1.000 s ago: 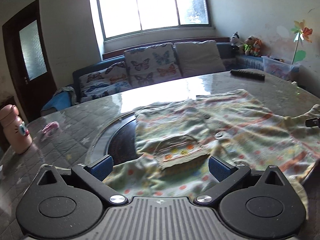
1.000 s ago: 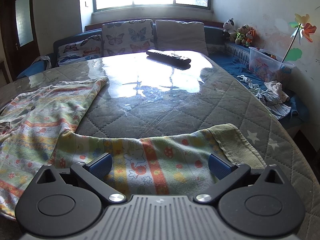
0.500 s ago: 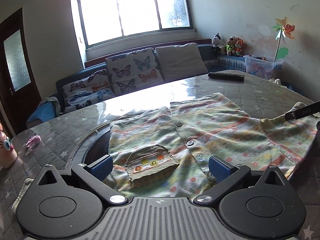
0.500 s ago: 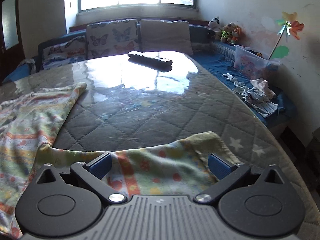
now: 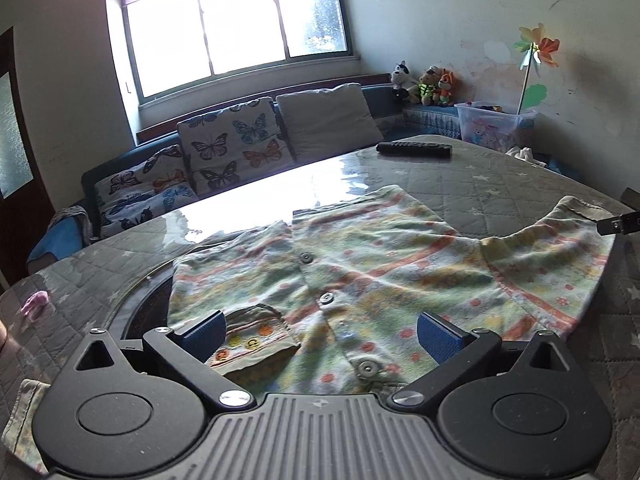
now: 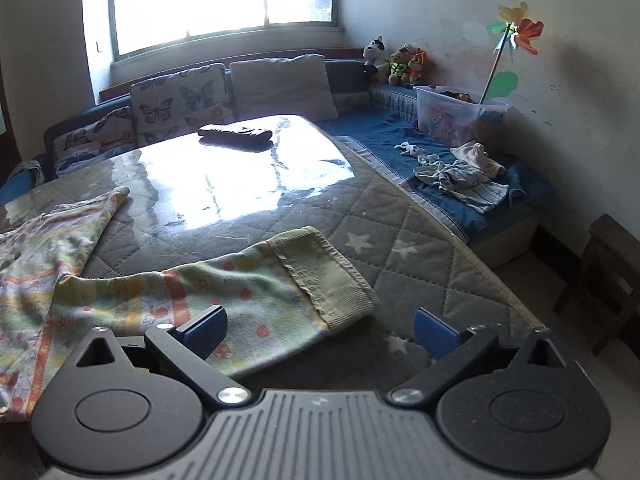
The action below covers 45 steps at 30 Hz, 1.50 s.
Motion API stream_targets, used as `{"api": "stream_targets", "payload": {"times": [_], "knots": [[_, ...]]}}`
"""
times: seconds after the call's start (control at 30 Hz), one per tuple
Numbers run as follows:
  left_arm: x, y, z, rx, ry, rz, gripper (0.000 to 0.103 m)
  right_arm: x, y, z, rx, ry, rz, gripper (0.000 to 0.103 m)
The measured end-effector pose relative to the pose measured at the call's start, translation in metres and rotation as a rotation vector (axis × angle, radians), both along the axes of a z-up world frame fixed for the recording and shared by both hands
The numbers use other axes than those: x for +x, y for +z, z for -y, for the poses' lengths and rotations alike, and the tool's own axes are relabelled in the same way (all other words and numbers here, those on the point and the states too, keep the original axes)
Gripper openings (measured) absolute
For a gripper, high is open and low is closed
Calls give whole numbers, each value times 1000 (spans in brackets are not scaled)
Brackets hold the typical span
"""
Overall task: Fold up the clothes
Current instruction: 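Lay the hem down with the right gripper and open both grippers, then grasp the shirt sleeve edge with the right gripper and lift it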
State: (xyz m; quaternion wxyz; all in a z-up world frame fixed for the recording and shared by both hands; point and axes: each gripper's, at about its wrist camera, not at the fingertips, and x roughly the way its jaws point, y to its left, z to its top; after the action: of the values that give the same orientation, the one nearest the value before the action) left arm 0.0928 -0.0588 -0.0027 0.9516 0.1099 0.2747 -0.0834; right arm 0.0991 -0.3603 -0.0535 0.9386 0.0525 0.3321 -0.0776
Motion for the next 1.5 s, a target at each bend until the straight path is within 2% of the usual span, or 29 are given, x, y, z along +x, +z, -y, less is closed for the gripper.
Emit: {"api": "stream_targets", "payload": {"times": [0.73, 1.13, 1.23, 1.3, 1.33, 1.4, 1.47, 1.5], "knots": [[0, -4, 16, 12, -40, -30, 103, 10, 3, 6, 24, -19, 2, 74], [3, -9, 20, 11, -43, -52, 103, 18, -4, 9, 15, -19, -16, 52], [4, -10, 21, 10, -46, -57, 103, 20, -5, 7, 6, -15, -19, 50], [4, -10, 23, 9, -48, -59, 103, 20, -5, 7, 5, -14, -19, 43], [5, -10, 23, 9, -49, -59, 103, 19, -5, 7, 7, -15, -19, 34], [6, -10, 24, 10, -52, -59, 103, 19, -4, 7, 11, -17, -18, 29], [7, -10, 26, 9, -55, -59, 103, 17, -4, 7, 23, -11, -13, 15], [8, -10, 28, 10, -56, -59, 103, 15, -3, 7, 36, -8, -10, 13]]}}
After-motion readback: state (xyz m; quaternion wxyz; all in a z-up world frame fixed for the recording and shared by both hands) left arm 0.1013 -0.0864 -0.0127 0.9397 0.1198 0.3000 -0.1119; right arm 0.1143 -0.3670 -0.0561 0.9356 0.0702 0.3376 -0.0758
